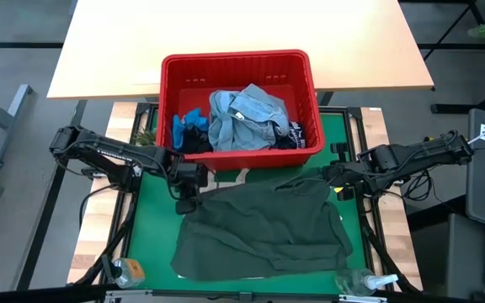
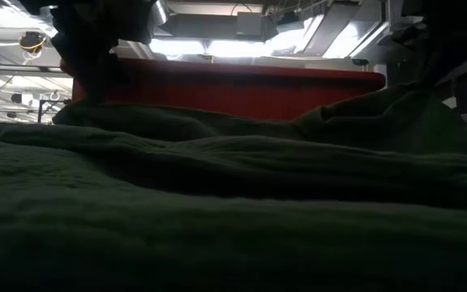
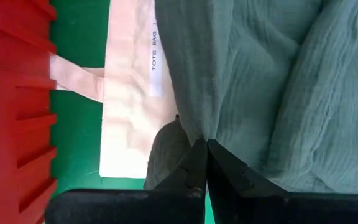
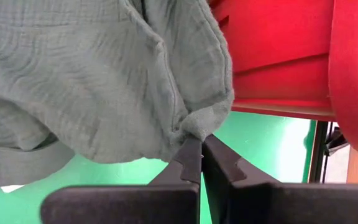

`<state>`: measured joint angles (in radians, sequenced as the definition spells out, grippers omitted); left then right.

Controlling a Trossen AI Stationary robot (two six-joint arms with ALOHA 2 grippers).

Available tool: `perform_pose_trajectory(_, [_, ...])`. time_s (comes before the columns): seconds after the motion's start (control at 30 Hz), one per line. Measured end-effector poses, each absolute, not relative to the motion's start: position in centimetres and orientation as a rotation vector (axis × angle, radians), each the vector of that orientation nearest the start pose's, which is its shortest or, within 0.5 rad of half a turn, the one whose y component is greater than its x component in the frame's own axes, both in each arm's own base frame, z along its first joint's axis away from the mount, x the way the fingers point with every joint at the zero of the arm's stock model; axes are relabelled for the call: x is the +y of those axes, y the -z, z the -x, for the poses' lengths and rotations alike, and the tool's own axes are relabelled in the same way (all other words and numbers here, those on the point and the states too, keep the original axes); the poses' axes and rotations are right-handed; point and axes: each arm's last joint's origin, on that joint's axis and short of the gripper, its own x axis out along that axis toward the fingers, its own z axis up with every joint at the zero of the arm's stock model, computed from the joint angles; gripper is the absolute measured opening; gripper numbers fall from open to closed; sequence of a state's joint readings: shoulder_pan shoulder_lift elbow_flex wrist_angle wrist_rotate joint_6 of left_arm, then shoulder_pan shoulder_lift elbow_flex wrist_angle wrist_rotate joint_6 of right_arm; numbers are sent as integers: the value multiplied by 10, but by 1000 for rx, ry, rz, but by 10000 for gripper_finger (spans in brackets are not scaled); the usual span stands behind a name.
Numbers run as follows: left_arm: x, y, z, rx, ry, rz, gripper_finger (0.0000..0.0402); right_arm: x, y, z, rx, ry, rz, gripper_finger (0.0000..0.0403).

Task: Fold Laundry from Bin
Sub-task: Fold the green t-shirt

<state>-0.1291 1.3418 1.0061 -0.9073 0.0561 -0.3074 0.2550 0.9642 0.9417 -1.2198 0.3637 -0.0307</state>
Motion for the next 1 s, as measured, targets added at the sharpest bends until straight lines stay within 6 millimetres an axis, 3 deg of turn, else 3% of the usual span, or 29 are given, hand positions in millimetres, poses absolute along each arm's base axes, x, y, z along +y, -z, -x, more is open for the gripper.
perform_pose_trajectory(0.3, [-25,-244,-236,1290,-98,113,0,28,-286,-147,1151,74,399,3])
perform_pose_trajectory(0.63, [6,-243,-233,1325,-233,64,0,28,-287,-150,1123,57,438,3])
perform_pose_trajectory(0.77, [8,-243,-234,1318,-178,146,0,28,-287,-150,1123,57,438,3])
perform_pose_trajectory(1.0, [-5,-232,-238,1279,-23,193,0,29,-286,-152,1131,54,445,3])
